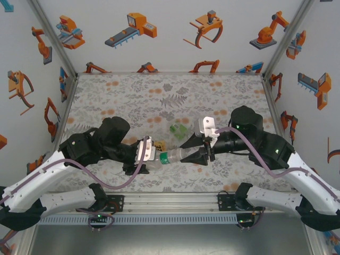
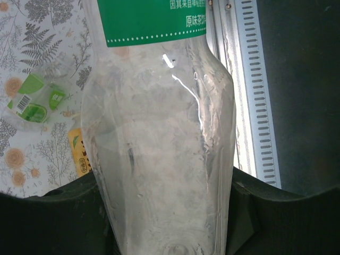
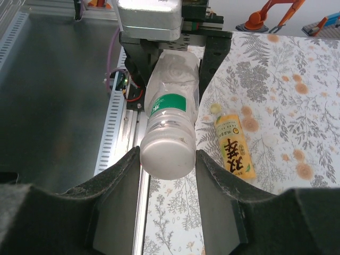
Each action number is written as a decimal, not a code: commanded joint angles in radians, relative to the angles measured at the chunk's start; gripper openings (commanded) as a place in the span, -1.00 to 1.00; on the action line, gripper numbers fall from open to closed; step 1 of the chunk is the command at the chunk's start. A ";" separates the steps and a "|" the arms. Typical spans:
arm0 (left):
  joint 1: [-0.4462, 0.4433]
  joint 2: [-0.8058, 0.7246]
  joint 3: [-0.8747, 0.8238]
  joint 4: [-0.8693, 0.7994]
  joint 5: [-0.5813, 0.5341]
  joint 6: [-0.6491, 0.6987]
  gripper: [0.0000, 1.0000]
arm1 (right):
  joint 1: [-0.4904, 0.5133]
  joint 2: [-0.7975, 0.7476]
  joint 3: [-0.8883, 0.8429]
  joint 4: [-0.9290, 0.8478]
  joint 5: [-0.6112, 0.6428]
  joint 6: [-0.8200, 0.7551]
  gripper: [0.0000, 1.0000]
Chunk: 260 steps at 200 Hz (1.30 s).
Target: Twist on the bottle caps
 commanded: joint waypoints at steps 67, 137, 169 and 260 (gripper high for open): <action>-0.006 0.001 0.019 0.029 0.036 0.019 -1.00 | -0.002 -0.003 -0.024 0.037 -0.030 -0.004 -1.00; -0.006 0.008 0.018 0.045 0.039 0.008 -1.00 | -0.001 0.004 -0.030 0.052 -0.051 0.002 -1.00; -0.006 0.006 0.016 0.053 0.044 0.006 -1.00 | -0.001 0.003 -0.040 0.047 -0.055 0.001 -1.00; -0.006 0.024 0.020 0.050 0.054 -0.002 -1.00 | 0.003 -0.003 -0.033 0.052 -0.071 0.000 -1.00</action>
